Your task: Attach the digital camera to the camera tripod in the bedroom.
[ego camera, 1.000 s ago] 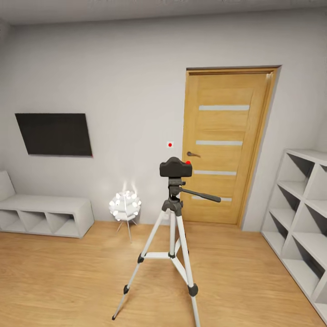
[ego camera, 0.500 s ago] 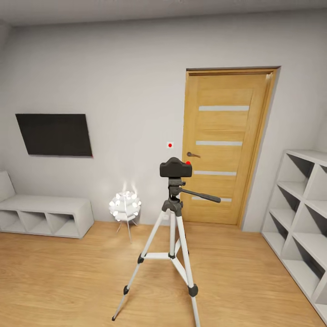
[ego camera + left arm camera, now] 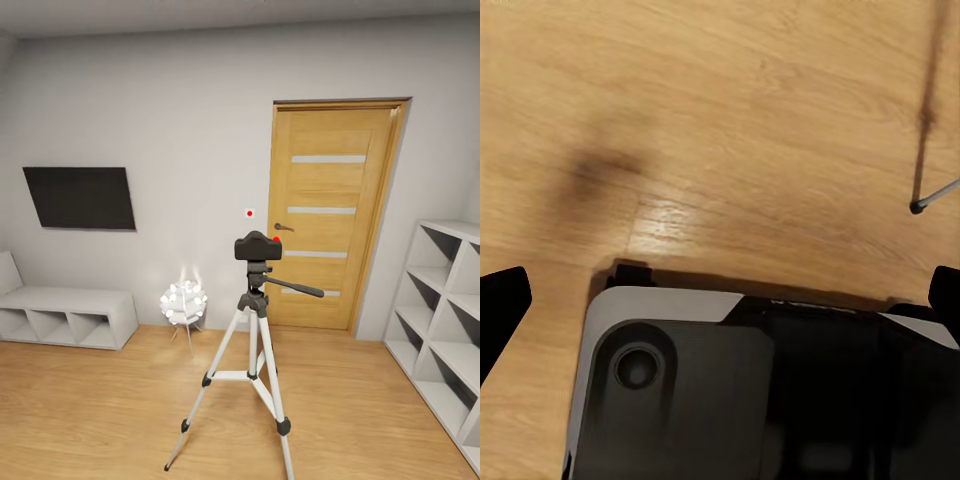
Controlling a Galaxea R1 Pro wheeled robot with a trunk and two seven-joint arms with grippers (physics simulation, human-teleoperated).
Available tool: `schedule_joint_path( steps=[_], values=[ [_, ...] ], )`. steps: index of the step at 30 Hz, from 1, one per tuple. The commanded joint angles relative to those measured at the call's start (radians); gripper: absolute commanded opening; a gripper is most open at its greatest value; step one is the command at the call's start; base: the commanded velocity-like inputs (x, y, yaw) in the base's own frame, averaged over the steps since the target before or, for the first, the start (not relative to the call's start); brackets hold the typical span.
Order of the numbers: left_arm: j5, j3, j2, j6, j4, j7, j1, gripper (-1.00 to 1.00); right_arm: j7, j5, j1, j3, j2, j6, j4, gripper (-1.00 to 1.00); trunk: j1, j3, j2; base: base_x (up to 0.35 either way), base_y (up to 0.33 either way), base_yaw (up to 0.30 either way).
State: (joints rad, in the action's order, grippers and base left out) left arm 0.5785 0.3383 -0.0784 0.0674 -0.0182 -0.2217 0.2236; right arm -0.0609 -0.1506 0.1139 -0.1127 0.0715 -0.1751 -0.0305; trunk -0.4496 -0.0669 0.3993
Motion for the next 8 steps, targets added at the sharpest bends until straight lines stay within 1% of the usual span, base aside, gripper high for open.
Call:
schedule_joint_path(
  steps=[1,8],
  values=[
    [0.009,0.008,0.0,0.003,0.001,-0.004,0.0,1.0,-0.005,-0.01,0.001,-0.008,0.0,-0.006,-0.003,1.0,0.0,0.0,0.001,0.0,0.0,0.0],
    [0.009,0.008,-0.001,0.003,0.001,-0.004,0.0,1.0,-0.005,-0.009,0.001,-0.008,0.001,-0.006,-0.003,1.0,0.0,0.0,0.001,0.0,0.0,0.0]
  ],
)
